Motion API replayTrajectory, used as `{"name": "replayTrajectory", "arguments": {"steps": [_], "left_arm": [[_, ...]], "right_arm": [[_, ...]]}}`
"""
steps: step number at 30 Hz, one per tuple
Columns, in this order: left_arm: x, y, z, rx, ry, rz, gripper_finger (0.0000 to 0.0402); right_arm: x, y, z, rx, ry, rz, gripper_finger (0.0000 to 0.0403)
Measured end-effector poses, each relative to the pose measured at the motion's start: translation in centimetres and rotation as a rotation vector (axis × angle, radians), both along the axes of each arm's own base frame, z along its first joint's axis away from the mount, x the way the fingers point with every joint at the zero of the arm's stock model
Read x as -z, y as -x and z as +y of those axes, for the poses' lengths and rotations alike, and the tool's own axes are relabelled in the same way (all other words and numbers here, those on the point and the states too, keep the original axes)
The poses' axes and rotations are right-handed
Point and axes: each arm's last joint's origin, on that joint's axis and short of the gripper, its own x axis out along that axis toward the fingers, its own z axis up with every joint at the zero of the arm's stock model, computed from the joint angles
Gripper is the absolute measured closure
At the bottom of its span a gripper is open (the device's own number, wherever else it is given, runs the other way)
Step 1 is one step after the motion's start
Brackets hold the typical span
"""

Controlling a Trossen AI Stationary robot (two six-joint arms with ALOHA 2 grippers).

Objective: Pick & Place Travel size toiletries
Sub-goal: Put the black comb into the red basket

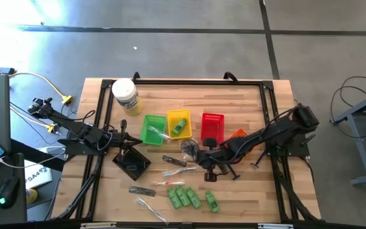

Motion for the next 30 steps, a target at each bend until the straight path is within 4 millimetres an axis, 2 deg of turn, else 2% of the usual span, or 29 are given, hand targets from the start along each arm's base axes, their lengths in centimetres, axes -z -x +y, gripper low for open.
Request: {"name": "replayTrajectory", "arguments": {"steps": [5,8,12,14,19,24,30], "left_arm": [[0.0,0.0,0.0,-0.001,0.011,-0.001,0.0402],[0.0,0.0,0.0,-0.001,0.018,0.0,0.0402],[0.0,0.0,0.0,-0.001,0.019,0.0,0.0402],[0.0,0.0,0.0,-0.002,0.019,0.0,0.0402],[0.0,0.0,0.0,-0.001,0.02,-0.001,0.0402],[0.0,0.0,0.0,-0.002,0.02,0.0,0.0402],[0.0,0.0,0.0,-0.002,0.02,0.0,0.0402]], "right_arm": [[-2.7,0.6,0.2,-0.045,-0.011,-0.132,0.0394],[-4.2,0.9,0.7,-0.095,-0.039,-0.294,0.0392],[-3.7,2.7,-0.1,-0.111,-0.072,-0.365,0.0393],[-3.1,4.2,-1.1,-0.086,-0.072,-0.379,0.0394],[-3.5,7.4,-3.3,-0.044,-0.145,-0.547,0.0393],[-4.3,11.1,-4.6,-0.05,-0.169,-0.671,0.0392],[-3.3,15.8,-6.2,0.03,-0.185,-0.809,0.0392]]}}
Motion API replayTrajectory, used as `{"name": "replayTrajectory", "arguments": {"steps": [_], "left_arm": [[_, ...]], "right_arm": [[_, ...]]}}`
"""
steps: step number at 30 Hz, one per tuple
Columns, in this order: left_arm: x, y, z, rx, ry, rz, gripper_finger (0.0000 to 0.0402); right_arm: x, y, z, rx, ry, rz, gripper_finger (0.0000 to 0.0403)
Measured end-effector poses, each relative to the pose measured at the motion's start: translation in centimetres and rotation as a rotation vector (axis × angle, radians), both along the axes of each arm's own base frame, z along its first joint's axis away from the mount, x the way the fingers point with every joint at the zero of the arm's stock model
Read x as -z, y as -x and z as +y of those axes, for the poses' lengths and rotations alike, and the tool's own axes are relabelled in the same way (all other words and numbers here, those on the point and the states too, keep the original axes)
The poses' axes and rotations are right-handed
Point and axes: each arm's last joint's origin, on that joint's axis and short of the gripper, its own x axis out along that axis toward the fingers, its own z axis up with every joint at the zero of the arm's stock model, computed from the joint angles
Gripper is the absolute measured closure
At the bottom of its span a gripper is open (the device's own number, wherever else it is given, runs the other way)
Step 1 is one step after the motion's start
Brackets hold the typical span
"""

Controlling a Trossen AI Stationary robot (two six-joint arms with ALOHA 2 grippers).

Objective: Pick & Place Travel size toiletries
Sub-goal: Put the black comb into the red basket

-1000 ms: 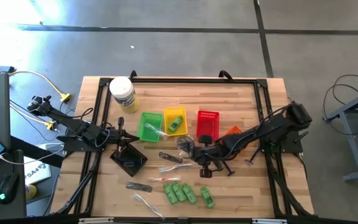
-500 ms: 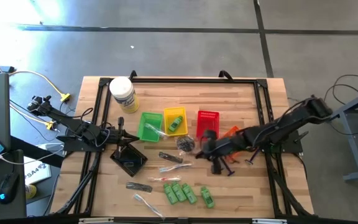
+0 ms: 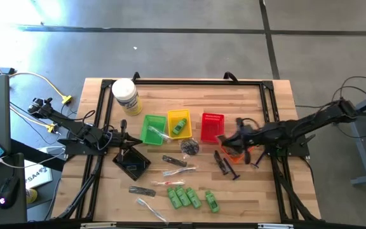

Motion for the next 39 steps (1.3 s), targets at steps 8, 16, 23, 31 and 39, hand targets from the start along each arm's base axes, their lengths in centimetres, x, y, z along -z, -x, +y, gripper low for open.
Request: {"name": "replayTrajectory", "arguments": {"steps": [8,16,23,31,39], "left_arm": [[0.0,0.0,0.0,0.0,-0.001,0.003,0.0402],[0.0,0.0,0.0,0.0,-0.001,0.003,0.0402],[0.0,0.0,0.0,0.0,-0.001,0.003,0.0402],[0.0,0.0,0.0,0.0,-0.002,0.003,0.0402],[0.0,0.0,0.0,0.0,-0.002,0.003,0.0402]], "right_arm": [[1.6,3.8,-1.3,0.052,-0.056,-0.127,0.0392],[3.6,5.4,-1.8,0.047,-0.046,-0.155,0.0392],[4.8,6.0,-2.0,0.044,-0.047,-0.175,0.0392],[5.4,6.1,-2.0,0.022,-0.043,-0.19,0.0392],[5.4,6.1,-1.9,0.017,-0.042,-0.19,0.0392]]}}
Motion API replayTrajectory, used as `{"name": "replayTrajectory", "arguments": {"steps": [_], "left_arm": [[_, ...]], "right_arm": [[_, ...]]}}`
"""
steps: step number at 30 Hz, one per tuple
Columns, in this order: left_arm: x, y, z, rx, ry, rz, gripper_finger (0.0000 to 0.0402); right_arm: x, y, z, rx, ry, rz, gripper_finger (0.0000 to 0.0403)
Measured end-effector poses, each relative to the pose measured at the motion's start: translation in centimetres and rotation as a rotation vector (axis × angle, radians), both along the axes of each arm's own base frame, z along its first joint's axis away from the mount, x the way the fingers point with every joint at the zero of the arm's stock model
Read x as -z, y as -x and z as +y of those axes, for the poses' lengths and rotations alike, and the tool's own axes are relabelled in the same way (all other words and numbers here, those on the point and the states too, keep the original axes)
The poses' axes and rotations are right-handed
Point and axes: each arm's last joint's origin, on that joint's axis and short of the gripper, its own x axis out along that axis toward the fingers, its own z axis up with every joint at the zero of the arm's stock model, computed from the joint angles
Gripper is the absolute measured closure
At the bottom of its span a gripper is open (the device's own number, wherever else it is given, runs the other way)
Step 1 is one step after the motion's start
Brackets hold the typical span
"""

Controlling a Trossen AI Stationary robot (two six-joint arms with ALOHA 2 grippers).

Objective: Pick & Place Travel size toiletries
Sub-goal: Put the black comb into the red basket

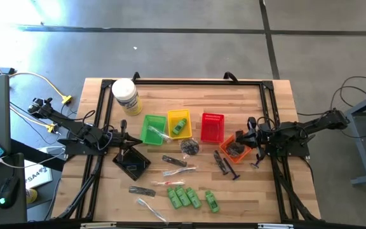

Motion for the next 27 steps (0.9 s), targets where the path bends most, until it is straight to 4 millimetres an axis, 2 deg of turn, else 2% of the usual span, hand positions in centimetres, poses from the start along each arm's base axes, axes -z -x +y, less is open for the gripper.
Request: {"name": "replayTrajectory", "arguments": {"steps": [18,22,27], "left_arm": [[0.0,0.0,0.0,0.0,0.001,0.0,0.0402],[-0.03,0.0,0.0,0.0,0.003,-0.003,0.0402],[-0.04,0.0,0.0,0.0,0.003,-0.003,0.0402]], "right_arm": [[0.09,-0.01,-0.04,0.016,0.017,0.008,0.0392],[0.11,-0.1,-0.36,0.127,-0.089,0.017,0.0392],[-0.24,-0.53,-0.48,0.217,-0.128,0.028,0.0395]]}}
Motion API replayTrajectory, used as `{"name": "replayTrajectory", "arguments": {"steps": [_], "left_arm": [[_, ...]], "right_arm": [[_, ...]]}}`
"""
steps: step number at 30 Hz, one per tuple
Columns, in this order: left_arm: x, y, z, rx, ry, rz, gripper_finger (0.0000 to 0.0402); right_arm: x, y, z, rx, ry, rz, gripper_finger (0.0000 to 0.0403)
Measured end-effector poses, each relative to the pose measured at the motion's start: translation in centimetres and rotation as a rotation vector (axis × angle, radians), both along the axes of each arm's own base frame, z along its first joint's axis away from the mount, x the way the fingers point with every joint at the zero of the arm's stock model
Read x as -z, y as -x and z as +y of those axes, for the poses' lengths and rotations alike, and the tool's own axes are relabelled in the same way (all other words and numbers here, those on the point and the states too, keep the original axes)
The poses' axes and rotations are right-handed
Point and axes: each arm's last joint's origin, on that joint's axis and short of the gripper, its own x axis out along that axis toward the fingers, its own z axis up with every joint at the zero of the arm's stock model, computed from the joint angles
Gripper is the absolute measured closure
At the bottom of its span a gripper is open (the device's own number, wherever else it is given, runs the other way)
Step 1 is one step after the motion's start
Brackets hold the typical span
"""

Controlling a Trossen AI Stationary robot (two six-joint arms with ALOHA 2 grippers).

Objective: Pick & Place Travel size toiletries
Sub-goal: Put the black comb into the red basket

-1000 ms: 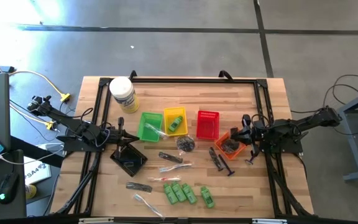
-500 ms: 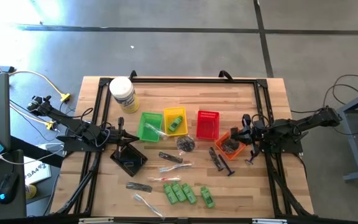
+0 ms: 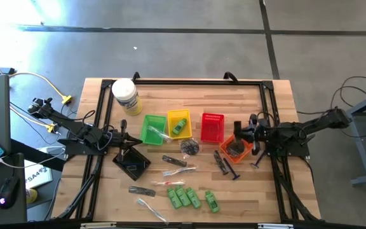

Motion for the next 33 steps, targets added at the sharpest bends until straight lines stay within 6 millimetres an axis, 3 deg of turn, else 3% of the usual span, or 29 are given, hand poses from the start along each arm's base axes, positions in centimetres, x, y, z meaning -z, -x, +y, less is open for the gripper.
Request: {"name": "replayTrajectory", "arguments": {"steps": [10,20,27,33], "left_arm": [[-0.1,0.0,0.0,0.0,0.004,-0.009,0.0402],[-0.1,0.0,0.0,-0.003,0.033,-0.008,0.0402],[-0.1,0.0,0.0,-0.004,0.055,-0.008,0.0402],[-0.1,0.0,0.0,-0.004,0.045,-0.008,0.0402]], "right_arm": [[-4.6,-3.2,0.6,0.137,-0.037,0.183,0.0394],[-7.8,-9.3,-1.2,0.261,-0.012,0.447,0.0394],[-7.7,-13.4,-3.2,0.29,-0.051,0.631,0.0394],[-6.0,-15.2,-4.9,0.225,-0.307,0.729,0.0394]]}}
